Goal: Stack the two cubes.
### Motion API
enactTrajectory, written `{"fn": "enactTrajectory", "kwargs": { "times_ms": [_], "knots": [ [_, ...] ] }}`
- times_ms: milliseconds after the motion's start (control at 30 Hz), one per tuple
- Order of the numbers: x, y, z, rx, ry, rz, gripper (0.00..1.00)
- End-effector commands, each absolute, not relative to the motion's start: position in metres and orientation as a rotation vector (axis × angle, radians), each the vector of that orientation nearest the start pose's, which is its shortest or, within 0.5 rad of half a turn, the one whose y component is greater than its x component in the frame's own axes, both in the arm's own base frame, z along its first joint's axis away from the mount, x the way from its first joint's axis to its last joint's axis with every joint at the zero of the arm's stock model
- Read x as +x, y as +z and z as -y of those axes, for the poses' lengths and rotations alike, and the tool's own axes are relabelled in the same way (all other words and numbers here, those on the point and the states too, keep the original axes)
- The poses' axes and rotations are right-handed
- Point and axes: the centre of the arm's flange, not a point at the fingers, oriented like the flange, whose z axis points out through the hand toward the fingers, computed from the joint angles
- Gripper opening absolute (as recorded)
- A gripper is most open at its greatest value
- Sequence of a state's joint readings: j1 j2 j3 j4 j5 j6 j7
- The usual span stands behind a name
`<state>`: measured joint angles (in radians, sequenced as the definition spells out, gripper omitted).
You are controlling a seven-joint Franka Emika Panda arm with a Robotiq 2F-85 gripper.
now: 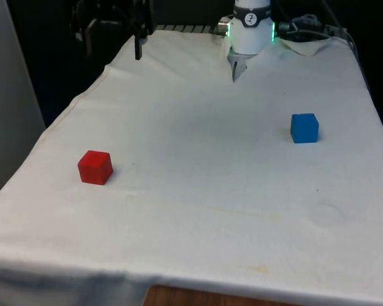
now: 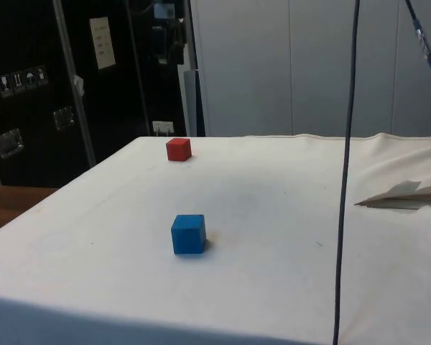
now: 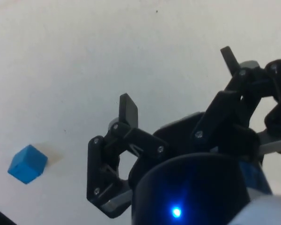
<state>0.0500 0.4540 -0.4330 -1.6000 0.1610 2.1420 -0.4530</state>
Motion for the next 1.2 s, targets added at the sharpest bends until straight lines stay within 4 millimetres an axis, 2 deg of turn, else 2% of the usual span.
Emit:
{"fn": "enactTrajectory", "kwargs": {
  "times_ms": [0,200,233,433,533,833,867,1167],
  "knots": [
    [0.655,0.397,0.217,-3.22,-0.175,0.072,1.0],
    [0.661,0.382,0.23,-3.221,-0.182,0.074,1.0],
    [0.66,0.385,0.228,-3.227,-0.177,0.07,1.0],
    [0.666,0.366,0.24,-3.228,-0.195,0.079,1.0],
    [0.666,0.363,0.239,-3.234,-0.191,0.077,1.0],
    [0.677,0.336,0.249,-3.24,-0.218,0.07,1.0],
    [0.675,0.338,0.248,-3.246,-0.211,0.066,1.0],
    [0.682,0.307,0.261,-3.222,-0.215,0.059,1.0]
  ]
}}
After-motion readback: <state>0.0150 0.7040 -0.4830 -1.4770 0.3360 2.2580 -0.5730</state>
